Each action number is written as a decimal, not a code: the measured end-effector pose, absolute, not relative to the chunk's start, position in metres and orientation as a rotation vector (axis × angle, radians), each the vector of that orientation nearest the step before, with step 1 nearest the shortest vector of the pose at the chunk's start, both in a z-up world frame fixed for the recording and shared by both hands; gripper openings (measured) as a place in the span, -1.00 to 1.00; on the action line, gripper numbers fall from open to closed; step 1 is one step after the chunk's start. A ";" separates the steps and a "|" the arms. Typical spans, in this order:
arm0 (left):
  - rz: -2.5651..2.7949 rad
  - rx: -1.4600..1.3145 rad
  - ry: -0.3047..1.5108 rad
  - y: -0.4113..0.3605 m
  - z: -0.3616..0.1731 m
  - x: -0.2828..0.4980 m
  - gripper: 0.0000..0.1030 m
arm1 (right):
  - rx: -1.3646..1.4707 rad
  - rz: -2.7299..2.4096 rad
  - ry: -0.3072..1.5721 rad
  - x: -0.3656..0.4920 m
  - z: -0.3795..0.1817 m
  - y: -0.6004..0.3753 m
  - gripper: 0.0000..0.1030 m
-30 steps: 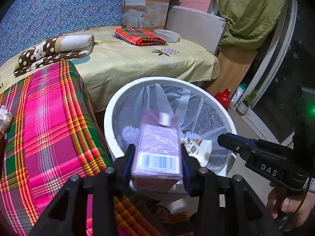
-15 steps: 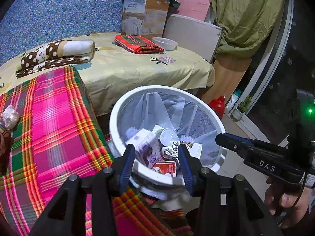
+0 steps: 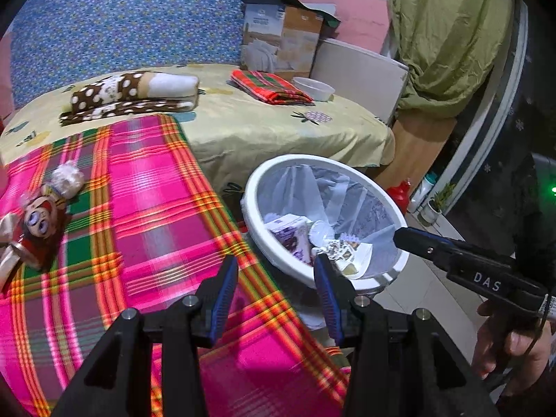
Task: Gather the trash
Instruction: 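Move both tools back over the remaining trash on the cloth, then grasp the white paper wrapper with the left tool while the right tool approaches the red can, then grasp the red cartoon can with the right tool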
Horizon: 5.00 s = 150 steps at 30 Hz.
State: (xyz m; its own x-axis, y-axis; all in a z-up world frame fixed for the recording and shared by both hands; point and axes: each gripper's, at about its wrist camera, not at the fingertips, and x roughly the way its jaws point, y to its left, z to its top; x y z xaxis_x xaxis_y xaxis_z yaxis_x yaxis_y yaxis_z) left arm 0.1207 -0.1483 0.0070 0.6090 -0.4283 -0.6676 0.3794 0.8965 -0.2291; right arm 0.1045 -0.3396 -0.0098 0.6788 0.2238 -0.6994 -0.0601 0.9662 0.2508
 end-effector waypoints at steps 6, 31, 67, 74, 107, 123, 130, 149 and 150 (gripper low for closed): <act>-0.413 -0.074 0.782 -0.126 0.006 0.111 -0.09 | 0.197 0.204 0.788 0.097 -0.003 -0.320 -0.44; -0.206 -0.133 0.777 -0.042 -0.006 0.084 -0.09 | 0.101 0.391 0.822 0.087 -0.013 -0.242 -0.16; 0.070 -0.149 0.758 0.092 -0.010 0.126 -0.01 | 0.129 0.536 0.896 0.126 -0.015 -0.161 -0.02; 0.062 -0.142 0.781 0.106 -0.021 0.150 -0.01 | 0.114 0.555 0.920 0.134 -0.021 -0.146 -0.02; 0.124 -0.222 0.791 0.125 -0.033 0.134 -0.61 | 0.159 0.583 0.945 0.171 -0.029 -0.097 0.35; 0.076 -0.227 0.810 0.126 -0.042 0.133 -0.57 | 0.226 0.547 1.016 0.200 -0.045 -0.076 0.35; 0.075 -0.222 0.817 0.125 -0.044 0.137 -0.54 | 0.225 0.536 1.051 0.205 -0.051 -0.071 0.35; 0.072 -0.204 0.820 0.110 -0.044 0.135 -0.57 | 0.155 0.543 1.025 0.188 -0.048 -0.095 0.14; 0.067 -0.205 0.819 0.109 -0.043 0.134 -0.57 | 0.150 0.543 1.023 0.184 -0.047 -0.098 0.15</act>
